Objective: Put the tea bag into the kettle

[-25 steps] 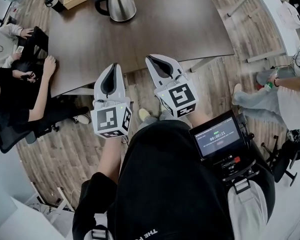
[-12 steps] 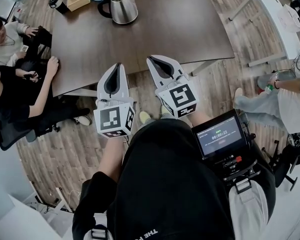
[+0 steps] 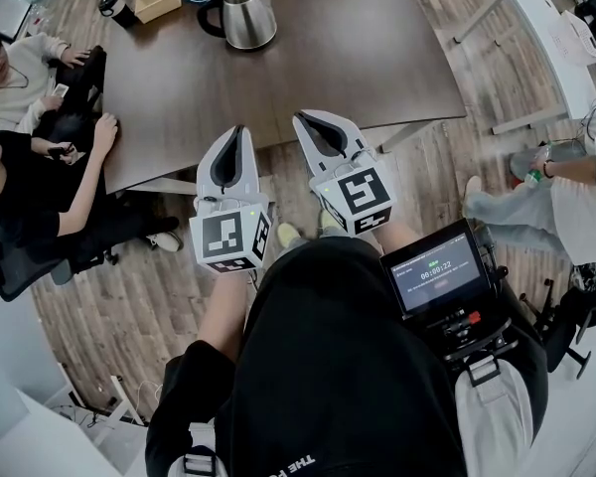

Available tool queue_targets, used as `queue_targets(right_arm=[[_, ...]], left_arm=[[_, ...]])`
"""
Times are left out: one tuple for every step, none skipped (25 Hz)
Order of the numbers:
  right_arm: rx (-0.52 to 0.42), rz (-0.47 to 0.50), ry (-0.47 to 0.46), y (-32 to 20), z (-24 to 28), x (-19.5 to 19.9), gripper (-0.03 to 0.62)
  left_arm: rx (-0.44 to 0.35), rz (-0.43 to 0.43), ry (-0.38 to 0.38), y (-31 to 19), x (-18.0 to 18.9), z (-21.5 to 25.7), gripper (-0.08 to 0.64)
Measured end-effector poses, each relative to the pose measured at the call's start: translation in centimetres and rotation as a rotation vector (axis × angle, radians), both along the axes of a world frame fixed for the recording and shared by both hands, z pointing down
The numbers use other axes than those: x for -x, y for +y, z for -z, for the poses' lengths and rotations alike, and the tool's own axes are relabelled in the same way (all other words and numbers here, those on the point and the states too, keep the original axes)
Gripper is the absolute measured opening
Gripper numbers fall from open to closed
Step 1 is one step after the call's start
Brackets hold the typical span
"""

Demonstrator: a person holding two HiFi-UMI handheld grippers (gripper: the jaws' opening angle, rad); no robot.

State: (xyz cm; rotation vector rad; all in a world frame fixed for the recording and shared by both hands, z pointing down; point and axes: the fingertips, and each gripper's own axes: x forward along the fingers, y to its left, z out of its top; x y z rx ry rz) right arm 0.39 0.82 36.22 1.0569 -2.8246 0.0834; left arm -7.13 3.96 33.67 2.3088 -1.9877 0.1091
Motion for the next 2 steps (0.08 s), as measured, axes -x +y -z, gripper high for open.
queue_targets(right_arm=[[0.000,-0.001,0.000,-0.03,0.01,-0.04,0.005],[0.001,-0.002,0.000,-0.06,0.02,-0.08,0.005]], left_arm=[[0.000,-0.001,0.000,-0.06,-0.04,-0.01,0.004],[0.001,-0.002,-0.001,-0.12,-0.07,-0.02,0.004]])
